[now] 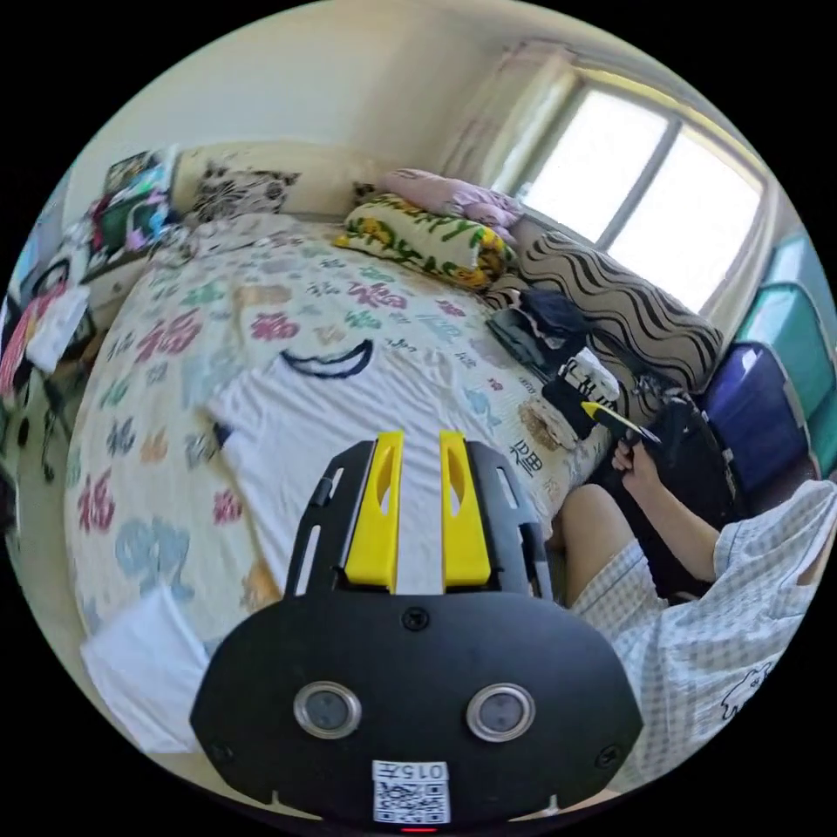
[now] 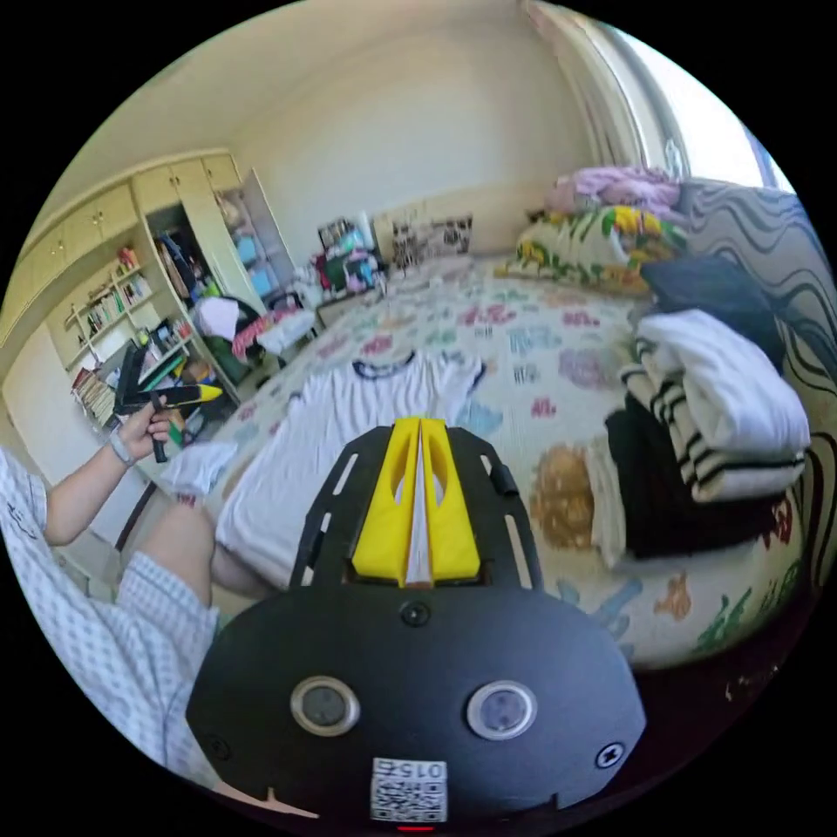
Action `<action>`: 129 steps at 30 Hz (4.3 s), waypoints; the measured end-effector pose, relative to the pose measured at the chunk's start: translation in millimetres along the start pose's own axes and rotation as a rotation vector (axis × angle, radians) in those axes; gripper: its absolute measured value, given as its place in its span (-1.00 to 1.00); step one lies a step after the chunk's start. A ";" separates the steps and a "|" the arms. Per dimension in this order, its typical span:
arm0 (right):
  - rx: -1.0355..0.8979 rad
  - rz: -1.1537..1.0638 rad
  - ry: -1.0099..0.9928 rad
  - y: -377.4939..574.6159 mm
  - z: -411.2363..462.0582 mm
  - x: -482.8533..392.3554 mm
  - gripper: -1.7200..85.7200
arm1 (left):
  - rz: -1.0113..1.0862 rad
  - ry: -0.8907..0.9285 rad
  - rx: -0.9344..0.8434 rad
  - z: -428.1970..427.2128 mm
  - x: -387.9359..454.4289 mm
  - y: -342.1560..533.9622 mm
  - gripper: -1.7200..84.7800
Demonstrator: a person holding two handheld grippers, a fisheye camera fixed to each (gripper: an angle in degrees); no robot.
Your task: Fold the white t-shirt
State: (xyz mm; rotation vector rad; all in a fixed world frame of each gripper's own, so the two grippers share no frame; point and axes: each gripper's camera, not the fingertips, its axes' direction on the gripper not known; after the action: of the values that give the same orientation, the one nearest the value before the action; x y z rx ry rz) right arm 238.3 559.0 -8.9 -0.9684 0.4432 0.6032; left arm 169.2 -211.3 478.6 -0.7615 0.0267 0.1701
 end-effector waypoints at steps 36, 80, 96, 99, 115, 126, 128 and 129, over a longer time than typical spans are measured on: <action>-0.312 0.291 -0.283 -97.1 270.2 197.7 -0.97 | 0.104 0.325 -0.313 410.4 12.8 -404.2 -0.86; -0.453 0.099 -0.300 -179.3 233.7 192.5 -0.95 | 0.099 0.286 -0.192 367.1 -13.7 -357.5 -0.98; -0.477 -0.259 -0.165 -175.6 185.2 42.3 -0.95 | 0.038 0.113 -0.232 295.7 -64.9 -219.8 -0.98; -0.553 -0.256 -0.176 -166.7 185.7 28.5 -0.95 | 0.017 0.077 -0.269 298.1 -70.5 -194.8 -0.98; -0.441 -0.019 -0.261 -184.0 107.3 59.6 -0.92 | 0.210 0.120 -0.353 367.9 1.7 -258.9 -0.94; -0.535 0.120 -0.264 -205.4 109.3 72.5 -0.90 | -0.025 0.181 -0.351 470.0 -17.3 -291.0 -0.96; -0.470 0.238 -0.239 -204.9 93.1 90.7 -0.91 | -0.097 0.197 -0.275 470.7 -26.8 -281.0 -0.97; -0.451 0.290 -0.240 -204.1 84.9 100.5 -0.91 | -0.105 0.198 -0.268 472.0 -28.5 -277.5 -0.97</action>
State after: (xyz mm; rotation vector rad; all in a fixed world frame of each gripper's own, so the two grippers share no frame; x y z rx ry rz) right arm 454.3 572.7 101.3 -1.2498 0.2355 1.1010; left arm 168.7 -87.6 1012.8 -1.0430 0.1535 -0.0033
